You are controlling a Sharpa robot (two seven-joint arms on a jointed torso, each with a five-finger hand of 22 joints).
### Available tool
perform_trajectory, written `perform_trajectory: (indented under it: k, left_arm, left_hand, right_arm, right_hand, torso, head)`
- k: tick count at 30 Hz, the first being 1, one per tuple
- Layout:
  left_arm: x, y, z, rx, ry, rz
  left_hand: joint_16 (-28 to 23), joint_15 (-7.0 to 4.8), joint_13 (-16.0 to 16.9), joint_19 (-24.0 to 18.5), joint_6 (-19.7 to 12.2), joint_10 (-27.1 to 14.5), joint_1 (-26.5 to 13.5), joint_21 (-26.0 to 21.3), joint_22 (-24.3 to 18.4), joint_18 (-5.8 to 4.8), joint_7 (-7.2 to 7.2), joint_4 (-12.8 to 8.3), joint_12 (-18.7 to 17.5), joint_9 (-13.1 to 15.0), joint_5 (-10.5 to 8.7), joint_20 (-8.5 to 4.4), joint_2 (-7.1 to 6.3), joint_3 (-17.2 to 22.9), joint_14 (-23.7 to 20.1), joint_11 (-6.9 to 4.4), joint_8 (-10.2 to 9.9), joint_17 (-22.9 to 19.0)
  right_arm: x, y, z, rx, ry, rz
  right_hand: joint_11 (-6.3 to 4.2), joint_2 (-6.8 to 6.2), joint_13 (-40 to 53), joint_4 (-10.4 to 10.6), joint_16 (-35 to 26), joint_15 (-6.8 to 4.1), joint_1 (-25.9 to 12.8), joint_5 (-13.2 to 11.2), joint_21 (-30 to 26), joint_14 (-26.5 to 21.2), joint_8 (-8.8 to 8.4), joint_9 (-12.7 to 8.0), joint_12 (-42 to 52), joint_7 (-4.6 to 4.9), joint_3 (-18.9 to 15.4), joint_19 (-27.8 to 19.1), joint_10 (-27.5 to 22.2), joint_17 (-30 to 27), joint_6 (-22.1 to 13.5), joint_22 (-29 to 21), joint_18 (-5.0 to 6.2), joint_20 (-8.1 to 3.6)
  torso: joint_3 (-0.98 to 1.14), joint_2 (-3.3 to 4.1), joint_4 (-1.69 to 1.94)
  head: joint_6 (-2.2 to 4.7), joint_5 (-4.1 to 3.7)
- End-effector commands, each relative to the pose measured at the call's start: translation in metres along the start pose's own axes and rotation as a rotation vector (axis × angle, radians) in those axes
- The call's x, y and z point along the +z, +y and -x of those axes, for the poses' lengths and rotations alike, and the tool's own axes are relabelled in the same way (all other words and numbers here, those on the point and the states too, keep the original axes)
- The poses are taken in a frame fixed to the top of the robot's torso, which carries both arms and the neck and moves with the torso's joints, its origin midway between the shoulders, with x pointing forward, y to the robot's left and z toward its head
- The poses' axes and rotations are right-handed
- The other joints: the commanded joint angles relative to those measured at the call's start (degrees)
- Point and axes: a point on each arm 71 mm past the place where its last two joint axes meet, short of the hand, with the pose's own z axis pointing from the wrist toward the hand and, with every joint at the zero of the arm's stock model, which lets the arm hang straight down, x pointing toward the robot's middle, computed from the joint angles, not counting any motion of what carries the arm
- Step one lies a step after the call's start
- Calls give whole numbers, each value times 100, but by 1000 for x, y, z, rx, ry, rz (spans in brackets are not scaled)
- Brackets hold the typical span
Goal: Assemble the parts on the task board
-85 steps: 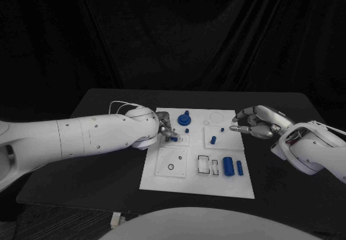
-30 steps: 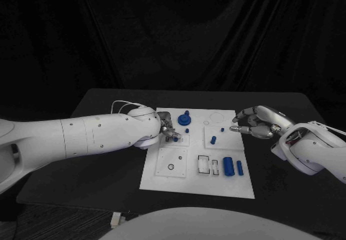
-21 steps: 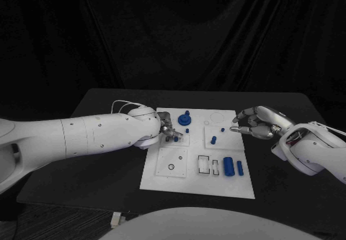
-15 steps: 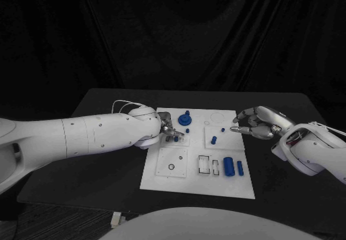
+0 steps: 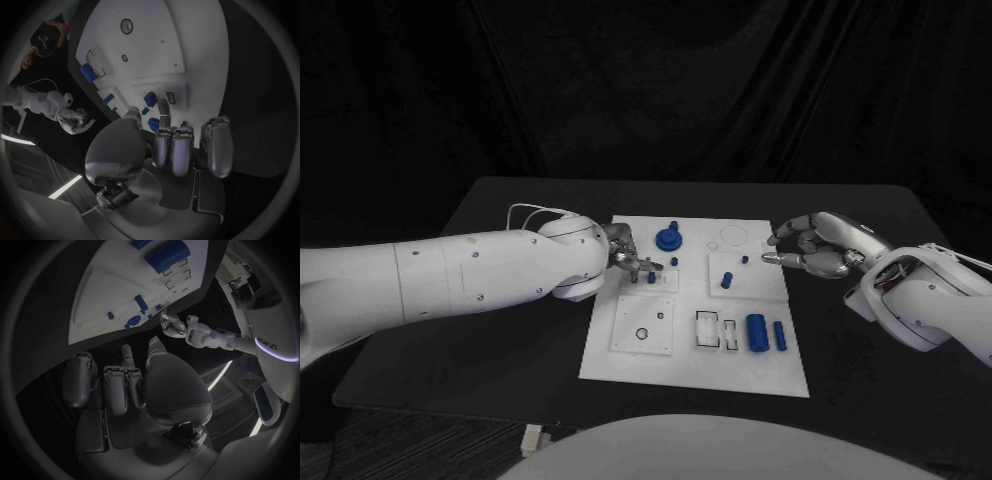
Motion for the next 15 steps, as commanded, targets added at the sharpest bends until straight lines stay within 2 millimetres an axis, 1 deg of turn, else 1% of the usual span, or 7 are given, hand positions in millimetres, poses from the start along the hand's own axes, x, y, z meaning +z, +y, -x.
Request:
perform_trajectory:
  k: [1,4,5,6,9,12,15]
  left_arm:
    - [-11,-11,27,-31,-113,-93]
    - [-17,-16,46,-9,-132,-122]
    - [-19,-18,53,-1,-138,-130]
    - [-20,-21,61,13,-140,-136]
    - [-19,-26,77,51,-132,-139]
    - [-11,-28,89,90,-111,-128]
    - [3,-28,99,119,-92,-110]
  left_hand:
    - [15,13,1508,245,-149,606,185,74,1210,-80,-12,-4,21,288,7,26,122,-135,594,5,201,1510]
    - [15,9,1508,293,-269,606,396,211,1247,-107,-19,-10,21,530,63,18,226,-196,594,-2,367,1510]
    - [15,11,1508,304,-316,606,595,245,1255,-112,-15,5,21,669,239,6,269,-186,594,-15,486,1510]
    - [15,4,1508,320,-347,606,787,300,1270,-125,-37,2,21,787,272,17,330,-171,594,-9,597,1510]
    - [15,19,1508,340,-475,606,1109,373,1289,-139,-22,-55,21,828,384,21,387,-99,594,4,593,1510]
    - [15,60,1508,326,-591,606,1371,366,1285,-138,39,-25,21,666,187,58,383,35,594,60,405,1510]
    - [15,96,1508,321,-607,606,1340,368,1284,-137,87,-4,21,547,-9,84,309,53,594,95,308,1510]
  right_arm:
    - [-2,1,2,-2,-30,16]
    - [-2,2,3,-4,-49,34]
    - [-2,3,4,-5,-54,41]
    - [-2,3,4,-5,-60,48]
    - [-2,5,4,-6,-68,61]
    - [-1,7,4,-4,-69,69]
    - [-2,8,3,-3,-70,74]
  right_hand:
    - [41,-1,1508,-2,-20,41,8,14,-11,529,8,-9,20,12,-39,-40,593,1269,47,994,72,5]
    - [41,-3,1508,0,11,41,5,14,44,540,7,-9,20,11,-42,-17,593,1305,48,1011,59,5]
    - [38,-6,1508,2,22,40,2,14,73,545,6,-10,20,11,-47,-4,593,1318,47,1020,53,4]
    - [35,-11,1508,5,37,38,-4,15,96,550,5,-11,20,9,-54,7,593,1334,47,1027,48,3]
    - [26,-17,1508,8,86,30,-14,18,193,569,4,-15,20,3,-70,52,593,1390,51,1058,27,-1]
    - [17,-13,1508,6,173,19,-13,28,331,600,3,-21,20,-6,-86,117,593,1490,60,1101,-3,-11]
    - [13,-5,1508,7,190,14,-15,34,432,605,1,-26,20,-10,-96,164,593,1510,66,1132,-25,-17]
  torso:
    - [-1,0,0]
    - [-2,-2,0]
    - [-1,-2,1]
    - [0,-3,1]
    - [-3,-8,-1]
    - [-4,-9,-2]
    - [-2,-4,-4]
  head:
    - [-1,-3]
    - [-1,-23]
    - [-1,-23]
    - [-1,-20]
    - [-1,-4]
    - [-1,0]
    - [-1,5]
